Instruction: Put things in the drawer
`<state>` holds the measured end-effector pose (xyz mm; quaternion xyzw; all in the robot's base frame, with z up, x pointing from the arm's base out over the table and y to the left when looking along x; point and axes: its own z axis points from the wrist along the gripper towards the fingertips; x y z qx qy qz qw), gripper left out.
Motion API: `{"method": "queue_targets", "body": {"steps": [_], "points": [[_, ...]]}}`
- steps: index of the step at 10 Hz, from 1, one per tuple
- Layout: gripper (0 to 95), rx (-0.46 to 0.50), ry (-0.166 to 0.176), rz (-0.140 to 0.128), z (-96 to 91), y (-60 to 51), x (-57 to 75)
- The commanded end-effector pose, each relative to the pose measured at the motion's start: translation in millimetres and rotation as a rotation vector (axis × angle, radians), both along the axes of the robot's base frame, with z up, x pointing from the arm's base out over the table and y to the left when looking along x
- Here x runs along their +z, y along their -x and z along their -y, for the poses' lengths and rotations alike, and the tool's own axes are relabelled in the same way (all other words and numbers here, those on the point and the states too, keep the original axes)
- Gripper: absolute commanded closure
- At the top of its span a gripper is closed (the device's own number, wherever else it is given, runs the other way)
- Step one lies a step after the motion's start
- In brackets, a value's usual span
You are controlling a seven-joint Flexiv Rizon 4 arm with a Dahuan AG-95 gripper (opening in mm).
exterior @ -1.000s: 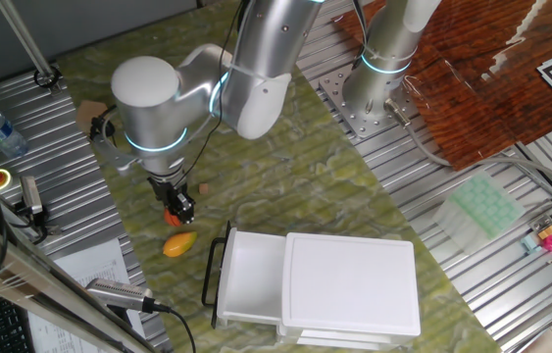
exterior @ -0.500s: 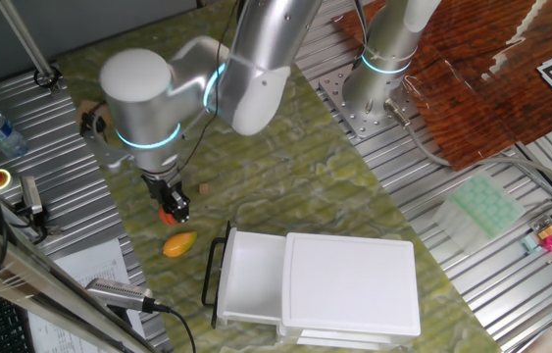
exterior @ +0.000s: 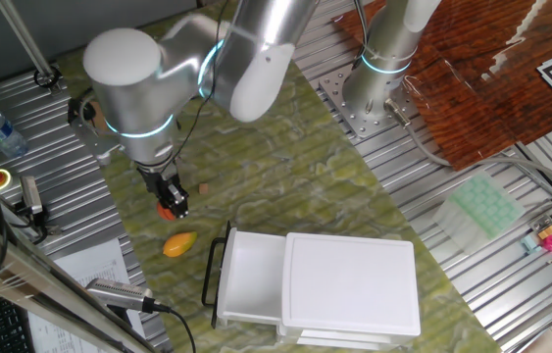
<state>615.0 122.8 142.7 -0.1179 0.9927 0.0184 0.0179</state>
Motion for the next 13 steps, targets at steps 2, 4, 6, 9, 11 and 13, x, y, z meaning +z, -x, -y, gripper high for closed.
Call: {"method": "queue_targets", "body": {"steps": [2, 4, 6, 9, 11, 13], "points": [[95.0, -0.035, -0.016, 0.000, -18.0, 9.6, 23.9], [95.0, -0.044, -0.025, -0.002, -28.1, 20.6, 39.8], [95.0, -0.026, -0.029, 0.000, -34.0, 28.5, 50.0], [95.0, 0.008, -0.020, 0.007, -37.0, 33.6, 56.5], [95.0, 0.030, -0.021, 0.010, -36.9, 33.5, 56.6], [95.0, 0.052, -0.016, 0.010, -36.3, 33.2, 56.8]]}}
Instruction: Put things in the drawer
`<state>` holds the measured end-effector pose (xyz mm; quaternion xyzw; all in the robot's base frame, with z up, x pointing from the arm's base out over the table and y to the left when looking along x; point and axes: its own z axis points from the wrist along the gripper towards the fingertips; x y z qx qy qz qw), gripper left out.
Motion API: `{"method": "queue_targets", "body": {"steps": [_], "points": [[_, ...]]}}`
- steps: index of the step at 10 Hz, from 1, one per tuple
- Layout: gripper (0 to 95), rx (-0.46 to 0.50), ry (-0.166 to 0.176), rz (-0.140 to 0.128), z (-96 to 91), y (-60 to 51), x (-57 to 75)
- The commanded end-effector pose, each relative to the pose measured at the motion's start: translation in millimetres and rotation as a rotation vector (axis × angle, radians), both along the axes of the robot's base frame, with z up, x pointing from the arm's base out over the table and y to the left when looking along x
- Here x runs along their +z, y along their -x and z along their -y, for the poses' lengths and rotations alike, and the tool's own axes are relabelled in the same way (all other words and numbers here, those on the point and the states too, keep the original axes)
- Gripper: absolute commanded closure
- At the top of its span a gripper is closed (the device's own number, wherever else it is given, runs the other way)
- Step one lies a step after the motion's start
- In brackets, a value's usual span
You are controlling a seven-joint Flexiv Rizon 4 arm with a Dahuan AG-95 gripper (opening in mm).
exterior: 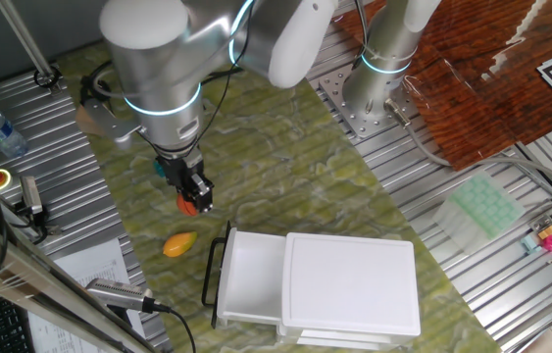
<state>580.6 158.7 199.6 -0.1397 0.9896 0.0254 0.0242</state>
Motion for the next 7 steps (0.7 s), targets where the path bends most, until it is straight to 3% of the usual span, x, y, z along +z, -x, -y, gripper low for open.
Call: {"method": "queue_targets", "body": {"steps": [1, 5, 7], "points": [[95.0, 0.015, -0.001, -0.001, 0.0, -1.4, 0.1], [95.0, 0.013, 0.004, -0.009, 0.2, -1.7, -0.4], [95.0, 0.061, 0.029, -0.012, 0.2, -1.7, -0.4]]}}
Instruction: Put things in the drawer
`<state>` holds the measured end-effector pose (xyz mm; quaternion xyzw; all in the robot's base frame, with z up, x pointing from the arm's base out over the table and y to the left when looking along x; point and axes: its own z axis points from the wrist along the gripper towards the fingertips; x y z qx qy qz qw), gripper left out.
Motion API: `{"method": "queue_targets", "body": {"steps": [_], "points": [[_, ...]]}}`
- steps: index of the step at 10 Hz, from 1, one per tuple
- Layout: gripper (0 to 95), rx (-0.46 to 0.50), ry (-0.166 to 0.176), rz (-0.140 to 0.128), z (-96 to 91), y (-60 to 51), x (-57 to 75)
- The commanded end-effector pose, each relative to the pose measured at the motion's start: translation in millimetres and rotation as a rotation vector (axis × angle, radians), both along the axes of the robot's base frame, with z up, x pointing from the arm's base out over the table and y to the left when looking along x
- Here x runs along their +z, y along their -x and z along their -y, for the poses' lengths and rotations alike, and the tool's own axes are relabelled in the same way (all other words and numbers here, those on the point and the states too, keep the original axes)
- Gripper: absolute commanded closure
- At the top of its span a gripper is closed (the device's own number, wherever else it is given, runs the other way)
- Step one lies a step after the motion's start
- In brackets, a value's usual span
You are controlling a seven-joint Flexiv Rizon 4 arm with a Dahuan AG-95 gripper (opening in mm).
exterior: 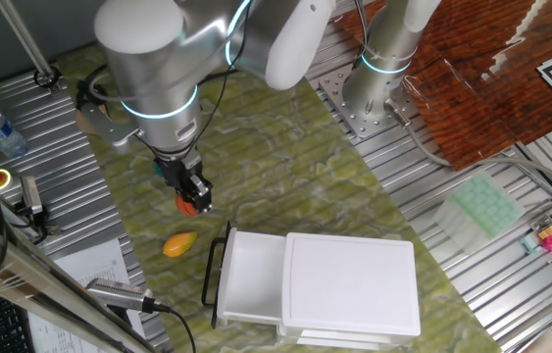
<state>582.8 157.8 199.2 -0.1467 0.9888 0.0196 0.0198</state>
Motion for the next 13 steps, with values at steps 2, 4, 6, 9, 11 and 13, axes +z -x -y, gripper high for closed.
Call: {"method": "queue_targets", "body": {"steps": [2, 4, 6, 9, 11, 13], "points": [[95.0, 0.174, 0.054, -0.030, -0.8, 0.5, 0.0], [95.0, 0.230, 0.048, -0.028, -0.4, 0.8, -0.2], [95.0, 0.214, 0.039, -0.026, -5.7, -1.0, 2.4], [95.0, 0.166, 0.021, -0.026, -28.5, -6.1, 16.7], [95.0, 0.104, -0.006, -0.020, -47.3, -6.0, 18.1], [95.0, 0.049, -0.021, -0.005, -67.5, -9.9, 19.8]]}}
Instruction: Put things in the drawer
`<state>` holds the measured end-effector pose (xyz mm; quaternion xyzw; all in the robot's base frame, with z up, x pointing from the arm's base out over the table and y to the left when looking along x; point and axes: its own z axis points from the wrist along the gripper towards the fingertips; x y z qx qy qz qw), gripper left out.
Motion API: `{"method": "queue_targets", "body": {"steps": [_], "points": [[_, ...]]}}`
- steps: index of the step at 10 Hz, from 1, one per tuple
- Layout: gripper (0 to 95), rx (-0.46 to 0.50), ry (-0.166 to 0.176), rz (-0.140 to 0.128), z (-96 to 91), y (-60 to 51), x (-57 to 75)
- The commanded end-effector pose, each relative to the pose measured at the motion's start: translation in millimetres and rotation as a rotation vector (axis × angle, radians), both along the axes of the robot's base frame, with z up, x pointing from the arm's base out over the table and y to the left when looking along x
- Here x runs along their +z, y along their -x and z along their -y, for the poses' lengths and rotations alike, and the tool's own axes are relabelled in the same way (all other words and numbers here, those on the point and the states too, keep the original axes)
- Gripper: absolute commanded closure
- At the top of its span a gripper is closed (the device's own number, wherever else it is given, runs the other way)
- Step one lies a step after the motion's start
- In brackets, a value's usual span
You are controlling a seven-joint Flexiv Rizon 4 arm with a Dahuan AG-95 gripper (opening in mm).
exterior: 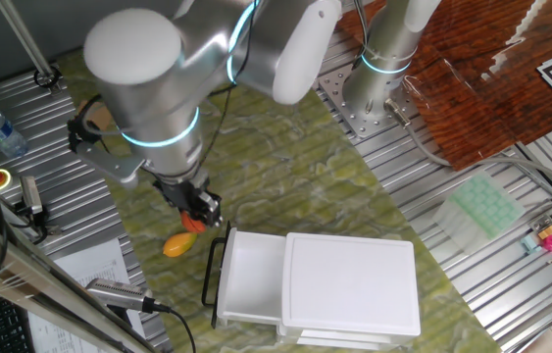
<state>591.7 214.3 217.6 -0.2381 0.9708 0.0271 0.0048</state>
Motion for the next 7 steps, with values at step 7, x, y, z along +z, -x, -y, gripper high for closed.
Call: {"method": "queue_targets", "body": {"steps": [7], "points": [[95.0, -0.232, -0.097, 0.022, -59.6, 12.8, 9.2]]}}
